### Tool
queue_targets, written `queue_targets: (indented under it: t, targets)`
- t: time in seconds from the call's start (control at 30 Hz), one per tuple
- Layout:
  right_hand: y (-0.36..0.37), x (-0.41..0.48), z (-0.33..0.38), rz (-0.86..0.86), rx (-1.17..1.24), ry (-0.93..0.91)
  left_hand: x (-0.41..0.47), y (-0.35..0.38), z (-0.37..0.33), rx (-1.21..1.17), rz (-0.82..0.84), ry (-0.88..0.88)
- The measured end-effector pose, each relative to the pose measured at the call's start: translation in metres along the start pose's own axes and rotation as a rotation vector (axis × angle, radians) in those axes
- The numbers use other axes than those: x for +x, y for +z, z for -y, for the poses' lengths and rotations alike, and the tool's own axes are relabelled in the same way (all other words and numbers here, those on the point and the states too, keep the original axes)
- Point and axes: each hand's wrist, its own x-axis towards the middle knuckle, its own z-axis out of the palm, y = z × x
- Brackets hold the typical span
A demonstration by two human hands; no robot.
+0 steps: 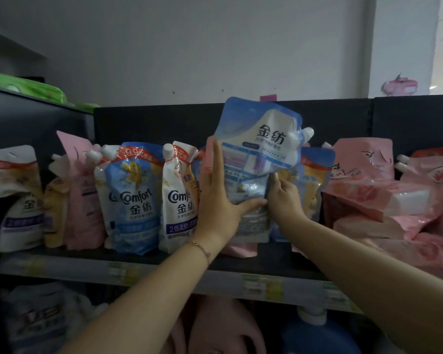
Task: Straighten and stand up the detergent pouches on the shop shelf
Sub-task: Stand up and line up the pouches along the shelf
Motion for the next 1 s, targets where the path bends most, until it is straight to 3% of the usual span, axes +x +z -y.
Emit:
queue_targets:
  t: [0.1, 0.3, 0.4, 0.5, 0.67, 0.83, 1.0]
  targets:
    - [0.008, -0.006, -0.009, 0.032, -0.025, -0.083, -0.006, -0.006, 0.016, 0.039, -0.003, -0.008]
    - [-0.003, -0.007, -0.028, 0.25, -0.18, -0.087, -0.02, -0.011, 0.049, 0.009, 0.058, -0.1]
    - [-0.013, -0.007, -0.033, 0.376, -0.239, -0.09, -0.019, -0.014, 0.058, 0.202, 0.117, -0.125]
    - [-0.023, -0.011, -0.028, 0.546, -0.5, -0.073, -0.017, -0.021, 0.071, 0.409, 0.175, -0.027]
    - [-0.027, -0.019, -0.039, 0.497, -0.69, -0.134, -0.012, -0.033, 0.077, 0.782, 0.223, 0.161]
    - [-0.029, -0.03, -0.028, 0.481, -0.867, -0.114, -0.016, -0.044, 0.066, 0.828, 0.196, 0.311]
    - [-0.039, -0.043, -0.019, 0.533, -1.043, -0.199, -0.028, -0.044, 0.051, 0.862, 0.189, 0.324]
